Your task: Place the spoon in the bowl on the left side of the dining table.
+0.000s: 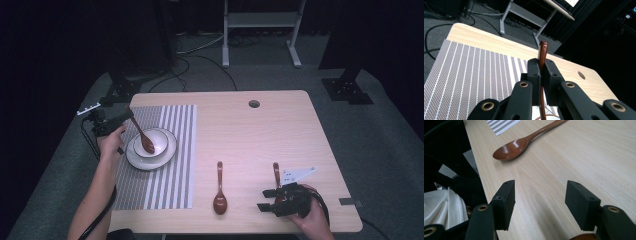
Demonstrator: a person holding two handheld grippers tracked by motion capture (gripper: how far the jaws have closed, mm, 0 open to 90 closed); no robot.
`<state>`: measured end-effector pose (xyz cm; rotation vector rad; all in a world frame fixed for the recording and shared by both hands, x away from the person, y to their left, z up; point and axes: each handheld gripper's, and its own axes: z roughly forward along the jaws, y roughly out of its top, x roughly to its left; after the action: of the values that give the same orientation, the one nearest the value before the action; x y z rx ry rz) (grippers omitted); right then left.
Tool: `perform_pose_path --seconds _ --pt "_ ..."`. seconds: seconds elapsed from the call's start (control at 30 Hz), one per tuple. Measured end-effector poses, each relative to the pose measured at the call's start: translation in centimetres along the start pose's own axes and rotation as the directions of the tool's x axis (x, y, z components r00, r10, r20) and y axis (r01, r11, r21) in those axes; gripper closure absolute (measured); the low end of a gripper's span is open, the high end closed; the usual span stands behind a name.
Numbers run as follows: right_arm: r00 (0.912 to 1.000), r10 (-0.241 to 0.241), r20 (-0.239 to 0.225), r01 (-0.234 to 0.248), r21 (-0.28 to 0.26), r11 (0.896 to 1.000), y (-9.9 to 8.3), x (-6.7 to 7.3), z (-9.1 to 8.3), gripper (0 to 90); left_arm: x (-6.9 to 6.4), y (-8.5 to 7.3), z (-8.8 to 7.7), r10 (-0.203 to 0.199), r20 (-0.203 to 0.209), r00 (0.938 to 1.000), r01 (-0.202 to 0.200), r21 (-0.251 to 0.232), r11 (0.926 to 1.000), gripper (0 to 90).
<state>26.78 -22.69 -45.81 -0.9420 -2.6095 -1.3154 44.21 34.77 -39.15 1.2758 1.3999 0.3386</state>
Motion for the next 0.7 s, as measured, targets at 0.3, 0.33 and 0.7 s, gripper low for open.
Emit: perform_pose_path --seconds 0.3,0.33,0.7 --pt "1.0 0.001 -0.001 -0.001 0.0 1.0 0.0 0.0 0.0 40.0 0.5 -0.7 0.2 -0.008 -0.004 1.0 0.008 0.01 0.9999 84.5" --pt "1.0 0.001 -0.001 -0.001 0.0 1.0 0.0 0.0 0.0 40.0 0.6 -0.7 0.2 -0.01 -0.004 0.9999 0.01 0.009 0.9999 84.5" --pt "1.0 0.002 -0.003 -0.002 0.001 1.0 0.0 0.0 0.0 40.0 1.0 -1.3 0.4 0.003 -0.023 0.9997 -0.003 0.031 0.9995 77.5"
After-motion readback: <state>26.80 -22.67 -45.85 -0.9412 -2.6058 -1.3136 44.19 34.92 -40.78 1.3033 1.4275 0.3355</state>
